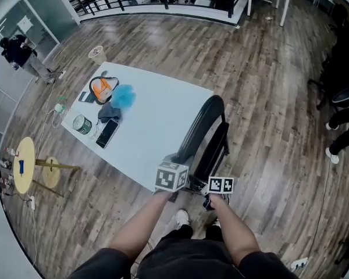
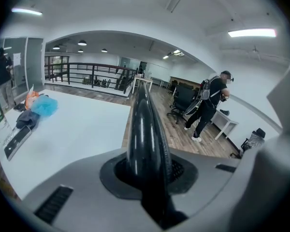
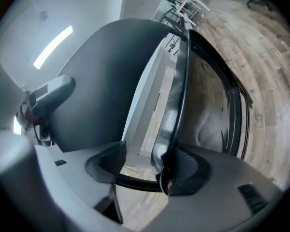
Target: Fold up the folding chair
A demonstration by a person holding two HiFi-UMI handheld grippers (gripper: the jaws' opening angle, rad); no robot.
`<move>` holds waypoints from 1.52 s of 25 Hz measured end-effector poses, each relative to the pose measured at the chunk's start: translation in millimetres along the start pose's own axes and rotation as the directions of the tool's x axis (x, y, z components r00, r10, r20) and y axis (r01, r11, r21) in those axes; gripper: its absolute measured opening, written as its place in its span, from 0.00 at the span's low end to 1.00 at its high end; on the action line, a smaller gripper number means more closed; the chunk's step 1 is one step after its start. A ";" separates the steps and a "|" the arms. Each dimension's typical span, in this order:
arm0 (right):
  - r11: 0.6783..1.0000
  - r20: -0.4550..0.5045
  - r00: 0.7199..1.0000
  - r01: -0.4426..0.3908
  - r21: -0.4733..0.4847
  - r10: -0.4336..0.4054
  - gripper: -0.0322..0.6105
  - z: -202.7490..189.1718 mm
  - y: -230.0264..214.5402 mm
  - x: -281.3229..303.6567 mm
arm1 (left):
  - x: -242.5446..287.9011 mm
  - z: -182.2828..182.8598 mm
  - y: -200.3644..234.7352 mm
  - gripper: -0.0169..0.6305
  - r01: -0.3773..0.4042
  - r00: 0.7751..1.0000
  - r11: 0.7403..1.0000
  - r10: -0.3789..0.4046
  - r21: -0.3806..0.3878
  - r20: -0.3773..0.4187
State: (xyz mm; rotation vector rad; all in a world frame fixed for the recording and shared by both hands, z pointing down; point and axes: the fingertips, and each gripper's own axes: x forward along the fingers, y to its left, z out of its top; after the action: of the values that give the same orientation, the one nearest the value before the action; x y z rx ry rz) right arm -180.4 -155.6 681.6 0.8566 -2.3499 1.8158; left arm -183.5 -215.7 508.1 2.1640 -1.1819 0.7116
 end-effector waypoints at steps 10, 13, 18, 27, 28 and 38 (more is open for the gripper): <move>1.000 -0.042 0.999 0.015 -0.028 -0.016 0.49 2.4 7.6 42.7 | -2.3 0.7 56.1 0.16 -0.039 0.999 0.999 0.039 0.006 0.012; 0.999 -0.054 0.998 0.019 -0.029 -0.021 0.49 3.5 9.3 50.8 | -2.6 1.5 66.8 0.16 -0.044 0.999 0.999 0.044 0.005 0.015; 0.999 -0.056 0.998 0.023 -0.035 -0.025 0.49 4.4 7.8 55.5 | -1.1 0.3 71.2 0.16 -0.039 0.999 0.999 0.039 0.003 0.015; 0.969 -0.060 0.985 0.145 -0.199 -0.159 0.49 -0.6 -14.2 28.0 | -17.4 1.4 73.8 0.29 -0.011 0.999 1.000 0.011 0.000 0.053; 0.965 -0.043 0.985 0.157 -0.212 -0.170 0.49 1.3 -15.0 17.1 | -25.9 -0.1 75.0 0.35 -0.028 0.998 0.999 0.026 0.030 0.063; 0.887 0.281 0.933 0.314 -0.338 -0.223 0.49 23.0 1.9 -142.6 | -105.4 21.6 23.6 0.29 -0.117 0.950 0.991 0.093 0.065 0.297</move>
State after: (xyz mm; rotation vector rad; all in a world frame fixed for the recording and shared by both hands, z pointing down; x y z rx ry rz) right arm -54.2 -120.3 620.8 1.3161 -2.4375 1.1555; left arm -249.4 -182.0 426.6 2.3483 -1.4515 0.4999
